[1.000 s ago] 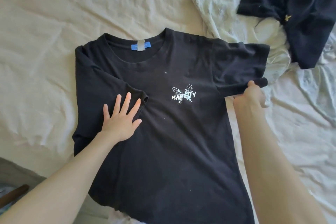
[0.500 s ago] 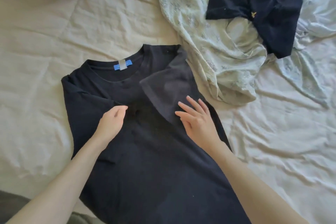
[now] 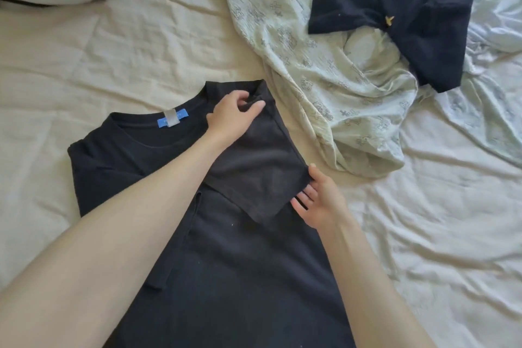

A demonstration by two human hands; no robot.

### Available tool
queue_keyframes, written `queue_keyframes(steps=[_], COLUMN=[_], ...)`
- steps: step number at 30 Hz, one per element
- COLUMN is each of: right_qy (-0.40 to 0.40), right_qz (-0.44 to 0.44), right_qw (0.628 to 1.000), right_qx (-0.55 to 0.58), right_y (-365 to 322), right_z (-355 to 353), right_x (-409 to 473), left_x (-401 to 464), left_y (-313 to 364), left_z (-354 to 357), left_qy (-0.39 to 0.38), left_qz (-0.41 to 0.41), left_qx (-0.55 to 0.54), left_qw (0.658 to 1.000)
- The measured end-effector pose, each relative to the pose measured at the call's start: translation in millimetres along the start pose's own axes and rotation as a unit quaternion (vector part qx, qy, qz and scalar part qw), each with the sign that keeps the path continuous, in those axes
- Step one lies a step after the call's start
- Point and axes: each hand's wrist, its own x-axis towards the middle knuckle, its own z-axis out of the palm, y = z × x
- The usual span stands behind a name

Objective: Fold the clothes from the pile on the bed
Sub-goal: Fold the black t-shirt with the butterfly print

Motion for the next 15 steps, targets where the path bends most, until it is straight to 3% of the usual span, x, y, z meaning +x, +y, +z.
queue_keyframes(steps=[2,5,10,12,15], right_qy=[0.006,-0.012,-0.02,0.002,-0.001], right_qz=[0.004,-0.009,-0.029,-0.061,-0.089], right_qw=[1.0,0.999,0.989,0.994,0.995], right_qx=[0.013,0.053,0.145,0.095,-0.037], right_y=[-2,-1,0,6,22], right_z=[0,-5,-6,-4,-2], right_x=[5,11,8,7,-2], left_x=[17,33,35,32,18], left_y=[8,19,27,19,-2], left_z=[8,17,24,20,4], left_qy=[-0.026,-0.021,-0.017,-0.021,0.003], left_qz=[-0.036,-0.081,-0.037,-0.024,0.003], left_qx=[-0.037,-0.207,-0.297,-0.225,-0.012], left_qw=[0.998,0.975,0.954,0.974,1.0])
